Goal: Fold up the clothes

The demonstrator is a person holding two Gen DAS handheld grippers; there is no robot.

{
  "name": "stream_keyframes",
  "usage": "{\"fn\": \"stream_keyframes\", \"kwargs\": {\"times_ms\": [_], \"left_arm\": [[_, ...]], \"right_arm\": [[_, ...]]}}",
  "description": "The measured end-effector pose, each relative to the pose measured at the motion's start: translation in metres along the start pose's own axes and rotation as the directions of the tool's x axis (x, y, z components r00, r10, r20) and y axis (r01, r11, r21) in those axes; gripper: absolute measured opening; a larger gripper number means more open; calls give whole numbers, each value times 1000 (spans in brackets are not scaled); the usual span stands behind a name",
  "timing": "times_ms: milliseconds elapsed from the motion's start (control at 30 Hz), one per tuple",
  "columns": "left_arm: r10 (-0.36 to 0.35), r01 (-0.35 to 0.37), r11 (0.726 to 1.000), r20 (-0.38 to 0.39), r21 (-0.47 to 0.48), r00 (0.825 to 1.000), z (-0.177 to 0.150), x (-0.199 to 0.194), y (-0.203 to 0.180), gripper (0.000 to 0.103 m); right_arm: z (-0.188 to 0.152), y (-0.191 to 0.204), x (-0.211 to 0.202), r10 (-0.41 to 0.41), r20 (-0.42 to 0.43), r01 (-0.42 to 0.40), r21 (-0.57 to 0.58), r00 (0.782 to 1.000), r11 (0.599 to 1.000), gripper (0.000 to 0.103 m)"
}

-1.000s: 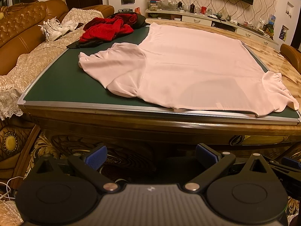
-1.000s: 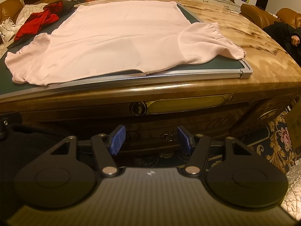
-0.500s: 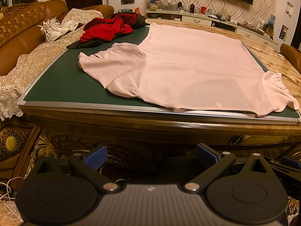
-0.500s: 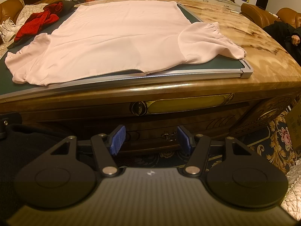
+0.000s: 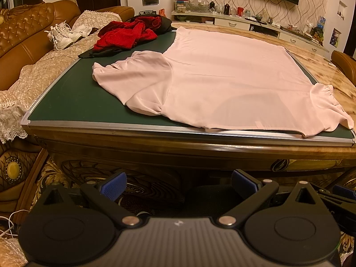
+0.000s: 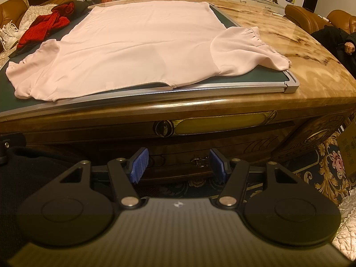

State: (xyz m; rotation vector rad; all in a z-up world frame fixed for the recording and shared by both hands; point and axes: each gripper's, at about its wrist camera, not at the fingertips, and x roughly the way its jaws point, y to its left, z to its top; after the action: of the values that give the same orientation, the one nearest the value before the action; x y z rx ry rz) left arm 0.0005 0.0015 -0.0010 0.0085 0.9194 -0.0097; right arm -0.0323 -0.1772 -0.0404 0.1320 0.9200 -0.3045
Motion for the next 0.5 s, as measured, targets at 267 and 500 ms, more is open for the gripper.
{"fn": "stream_keyframes", "kwargs": {"times_ms": [267, 500], "left_arm": [[-2, 2, 1000, -4, 5, 1000, 1, 1, 0, 103], [-5, 5, 1000, -6, 6, 1000, 1, 1, 0, 103]], "right_arm": [[0, 0, 1, 0, -1, 0, -5, 1000, 1000, 68], [1, 0, 2, -1, -3, 1, -5, 1000, 1000, 68]]}}
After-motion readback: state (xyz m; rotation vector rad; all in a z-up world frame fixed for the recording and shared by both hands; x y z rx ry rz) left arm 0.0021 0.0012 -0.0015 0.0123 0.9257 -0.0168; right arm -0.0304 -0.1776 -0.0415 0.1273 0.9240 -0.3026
